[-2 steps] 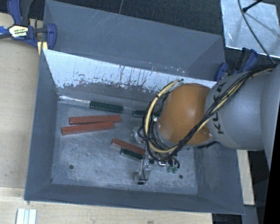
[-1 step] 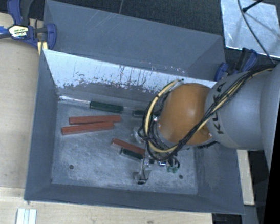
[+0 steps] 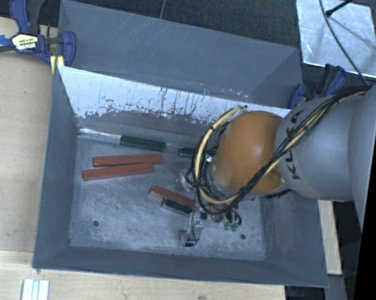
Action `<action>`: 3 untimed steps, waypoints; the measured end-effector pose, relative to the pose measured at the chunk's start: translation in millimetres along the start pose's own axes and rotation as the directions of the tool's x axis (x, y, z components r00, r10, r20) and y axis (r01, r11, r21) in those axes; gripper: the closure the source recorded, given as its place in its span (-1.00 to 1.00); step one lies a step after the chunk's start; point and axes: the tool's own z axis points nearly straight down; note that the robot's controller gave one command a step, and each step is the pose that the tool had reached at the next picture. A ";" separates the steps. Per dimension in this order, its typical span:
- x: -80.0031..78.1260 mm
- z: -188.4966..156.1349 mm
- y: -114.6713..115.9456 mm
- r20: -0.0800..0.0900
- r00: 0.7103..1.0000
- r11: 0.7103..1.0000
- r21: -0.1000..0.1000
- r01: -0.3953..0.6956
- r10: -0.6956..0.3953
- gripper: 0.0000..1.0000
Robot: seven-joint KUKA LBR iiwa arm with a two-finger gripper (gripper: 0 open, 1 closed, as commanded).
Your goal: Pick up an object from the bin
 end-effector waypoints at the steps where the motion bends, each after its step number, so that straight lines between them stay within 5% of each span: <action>1: -0.6 -0.1 -0.6 0.001 1.000 1.000 0.000 -0.003 0.003 -1.00; 2: -1.2 -0.6 -0.6 0.003 1.000 1.000 0.000 -0.003 0.003 1.00; 3: -3.4 -64.0 -1.3 0.007 1.000 1.000 0.001 -0.006 0.006 1.00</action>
Offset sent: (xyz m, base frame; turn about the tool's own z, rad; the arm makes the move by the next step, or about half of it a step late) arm 0.0000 0.0000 0.0000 0.0000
